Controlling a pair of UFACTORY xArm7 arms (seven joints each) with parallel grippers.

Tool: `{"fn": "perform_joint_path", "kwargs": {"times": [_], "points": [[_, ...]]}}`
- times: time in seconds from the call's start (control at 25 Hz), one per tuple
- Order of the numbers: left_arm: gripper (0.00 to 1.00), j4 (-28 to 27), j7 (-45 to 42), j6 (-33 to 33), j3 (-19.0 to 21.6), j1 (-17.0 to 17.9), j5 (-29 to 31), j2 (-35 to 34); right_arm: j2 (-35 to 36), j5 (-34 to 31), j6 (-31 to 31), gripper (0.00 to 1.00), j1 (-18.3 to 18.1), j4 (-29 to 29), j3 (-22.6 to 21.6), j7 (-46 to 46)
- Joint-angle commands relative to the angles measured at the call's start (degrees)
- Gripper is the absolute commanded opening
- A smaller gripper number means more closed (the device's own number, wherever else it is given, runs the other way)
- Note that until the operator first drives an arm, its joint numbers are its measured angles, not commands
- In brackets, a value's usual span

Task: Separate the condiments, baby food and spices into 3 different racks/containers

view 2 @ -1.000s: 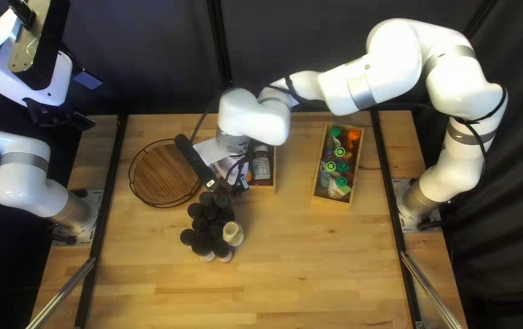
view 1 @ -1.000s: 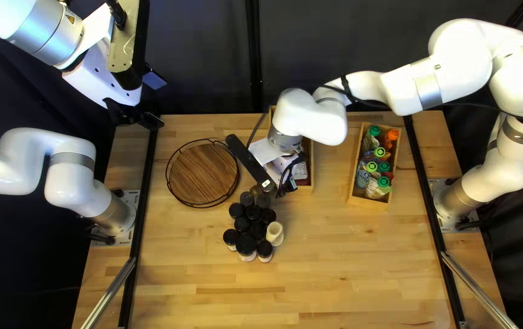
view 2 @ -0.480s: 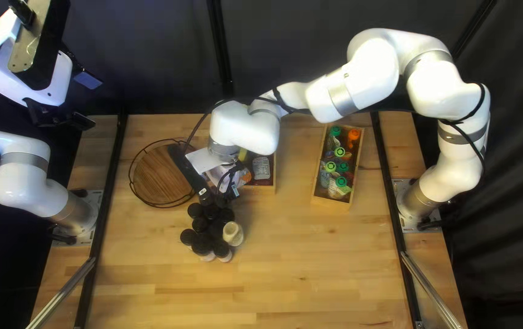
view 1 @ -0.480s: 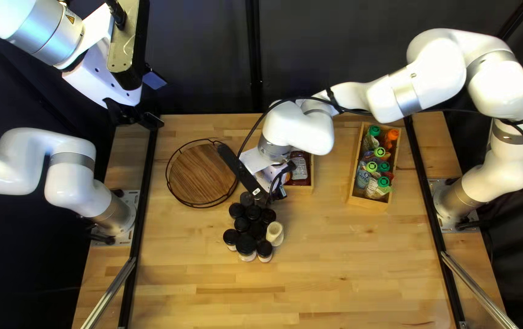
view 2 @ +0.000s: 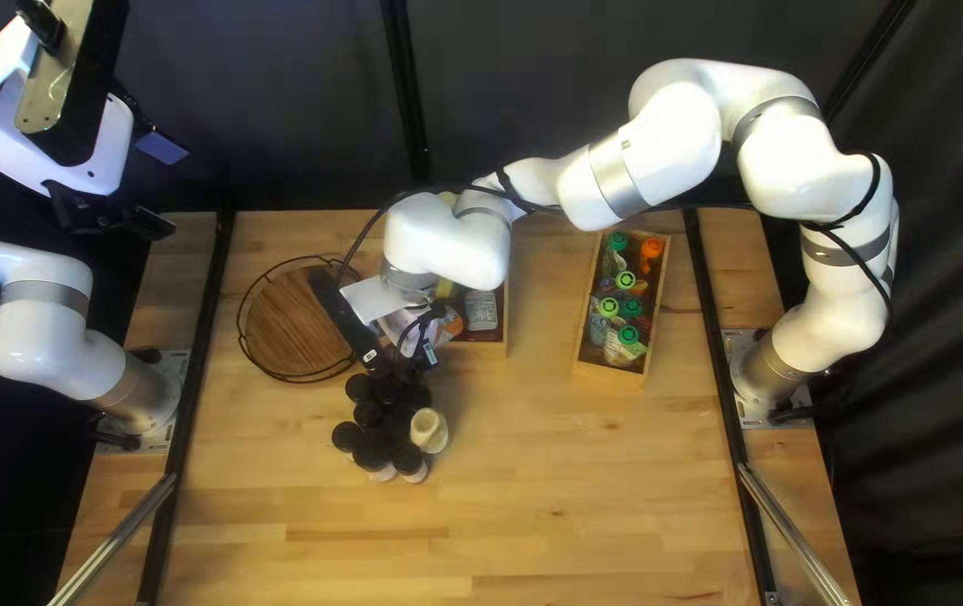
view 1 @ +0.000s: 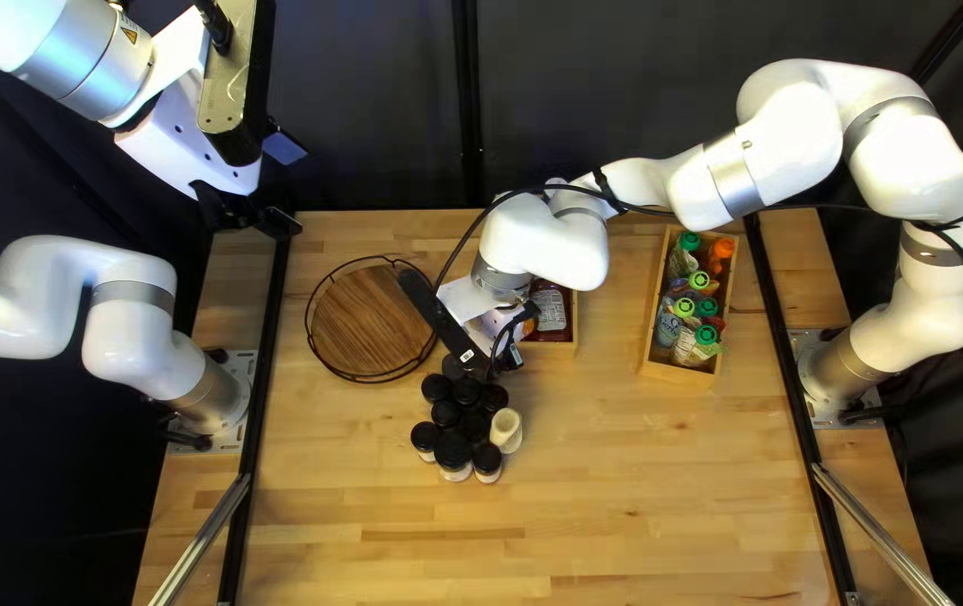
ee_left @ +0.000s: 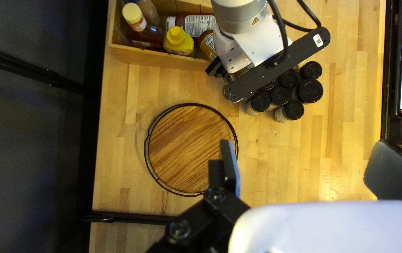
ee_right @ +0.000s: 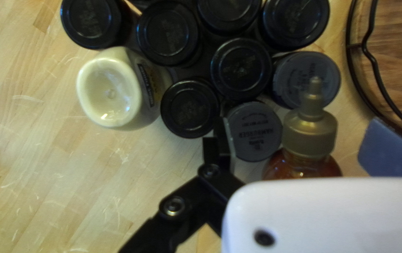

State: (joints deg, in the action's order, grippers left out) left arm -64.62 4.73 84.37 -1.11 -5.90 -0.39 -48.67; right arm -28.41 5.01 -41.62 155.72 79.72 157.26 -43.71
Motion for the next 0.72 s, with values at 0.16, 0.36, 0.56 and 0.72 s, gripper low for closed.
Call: {"fn": "perform_joint_path", "kwargs": {"times": [0.16, 0.36, 0.56, 0.72], "points": [[1.0, 0.0, 0.0, 0.0, 0.0, 0.0, 0.0, 0.0, -0.8, -0.1, -0.2, 0.03, -0.1, 0.9, 0.1, -0.3], [1.0, 0.0, 0.0, 0.0, 0.0, 0.0, 0.0, 0.0, -0.7, -0.2, -0.4, 0.01, -0.1, 1.2, 0.1, -0.5], [1.0, 0.0, 0.0, 0.0, 0.0, 0.0, 0.0, 0.0, 2.7, 0.5, -0.5, 0.01, -0.9, -1.2, -0.5, -1.0], [1.0, 0.0, 0.0, 0.0, 0.0, 0.0, 0.0, 0.0, 6.3, 2.8, -1.0, 0.01, -2.6, -3.4, -1.5, -3.0]]}}
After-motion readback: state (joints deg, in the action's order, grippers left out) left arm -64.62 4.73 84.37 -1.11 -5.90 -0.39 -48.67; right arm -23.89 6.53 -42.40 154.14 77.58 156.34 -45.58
